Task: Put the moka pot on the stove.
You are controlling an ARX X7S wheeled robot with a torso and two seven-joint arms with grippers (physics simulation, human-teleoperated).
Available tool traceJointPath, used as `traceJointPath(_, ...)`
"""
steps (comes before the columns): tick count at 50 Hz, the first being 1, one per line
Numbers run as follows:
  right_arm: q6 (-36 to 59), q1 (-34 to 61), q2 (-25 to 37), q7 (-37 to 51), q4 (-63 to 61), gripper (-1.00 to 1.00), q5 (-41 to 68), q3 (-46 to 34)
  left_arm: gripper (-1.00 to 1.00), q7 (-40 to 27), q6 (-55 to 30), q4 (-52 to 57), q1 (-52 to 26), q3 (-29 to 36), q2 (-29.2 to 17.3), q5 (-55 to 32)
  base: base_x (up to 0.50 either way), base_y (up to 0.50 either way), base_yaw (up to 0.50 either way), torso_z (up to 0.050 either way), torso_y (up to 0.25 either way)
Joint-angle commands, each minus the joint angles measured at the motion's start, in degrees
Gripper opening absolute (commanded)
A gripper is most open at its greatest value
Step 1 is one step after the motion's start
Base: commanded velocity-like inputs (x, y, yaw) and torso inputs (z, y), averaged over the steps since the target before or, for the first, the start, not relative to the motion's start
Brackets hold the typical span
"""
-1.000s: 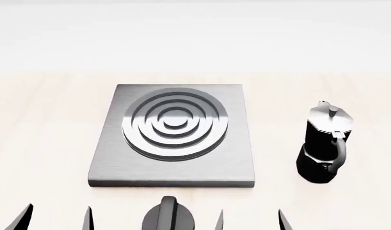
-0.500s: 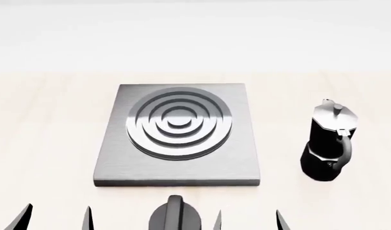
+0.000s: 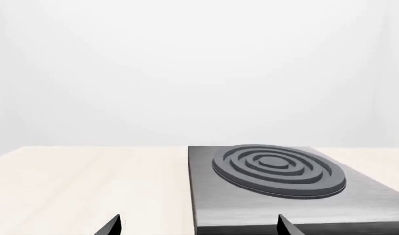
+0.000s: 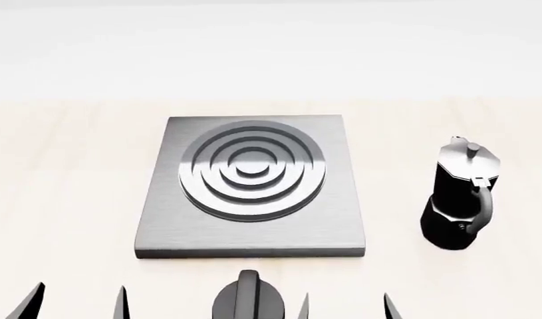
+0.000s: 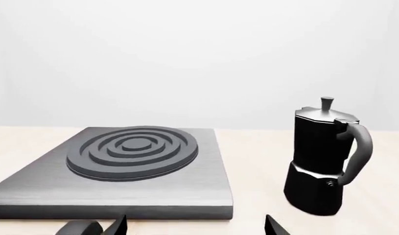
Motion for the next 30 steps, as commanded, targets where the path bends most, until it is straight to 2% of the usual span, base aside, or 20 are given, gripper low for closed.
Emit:
traceJointPath(1,-0.23,0.12,0.07,0.02,0.25,1.0,0.29,-0.29,1.0,-0.48,-0.47,0.19,-0.05,0.29,-0.25,0.23,0.0,0.0,0.0,0.0,0.0)
traceJointPath(8,-0.24,0.37,0.09,-0.03,0.43,1.0,0.42,-0.39,1.0,-0.85,-1.31,0.54,-0.06,0.48,-0.47,0.58,0.0,0.0,0.0,0.0,0.0)
traceJointPath(9,1.98,-2.68,-12.69,-15.07,-0.32,1.0,-10.92,14.35,1.0,15.65,-4.59,1.69,2.48,-17.34,12.81,11.33,0.0,0.0,0.0,0.0,0.0)
traceJointPath(30,15.19,4.66,-8.46,-12.49,-2.8,1.0,-12.02,12.9,1.0,12.66,-4.62,1.69,2.35,-14.2,10.32,9.74,0.0,0.0,0.0,0.0,0.0)
